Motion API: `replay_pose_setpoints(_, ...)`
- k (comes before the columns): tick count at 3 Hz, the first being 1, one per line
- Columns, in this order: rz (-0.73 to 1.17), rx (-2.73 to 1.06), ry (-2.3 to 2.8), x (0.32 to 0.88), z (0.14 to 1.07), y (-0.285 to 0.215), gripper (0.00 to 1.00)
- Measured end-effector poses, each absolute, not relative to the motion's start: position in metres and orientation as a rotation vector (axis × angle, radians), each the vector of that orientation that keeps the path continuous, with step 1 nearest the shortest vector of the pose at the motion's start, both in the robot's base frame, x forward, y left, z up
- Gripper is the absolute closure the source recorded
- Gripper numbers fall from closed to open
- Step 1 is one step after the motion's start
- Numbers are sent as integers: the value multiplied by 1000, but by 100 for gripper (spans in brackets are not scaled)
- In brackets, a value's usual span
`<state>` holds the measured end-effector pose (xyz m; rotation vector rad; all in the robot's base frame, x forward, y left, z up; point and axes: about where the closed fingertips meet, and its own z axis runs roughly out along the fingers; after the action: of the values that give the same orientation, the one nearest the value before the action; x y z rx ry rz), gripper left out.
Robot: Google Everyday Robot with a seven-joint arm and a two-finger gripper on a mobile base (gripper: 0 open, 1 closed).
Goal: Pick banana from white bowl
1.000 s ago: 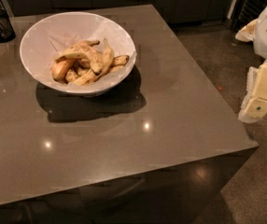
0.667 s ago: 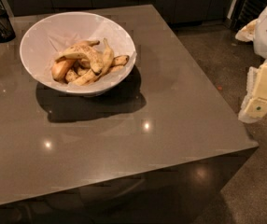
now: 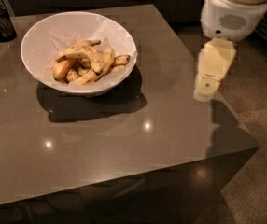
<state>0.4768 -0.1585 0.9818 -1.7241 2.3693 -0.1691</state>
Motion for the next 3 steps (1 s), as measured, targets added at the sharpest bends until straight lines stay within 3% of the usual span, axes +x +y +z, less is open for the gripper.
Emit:
replay_pose_setpoints(1, -195, -1757, 2350, 501, 986, -114, 0)
replay_pose_setpoints(3, -194, -1726, 2275, 522, 1000, -72, 0)
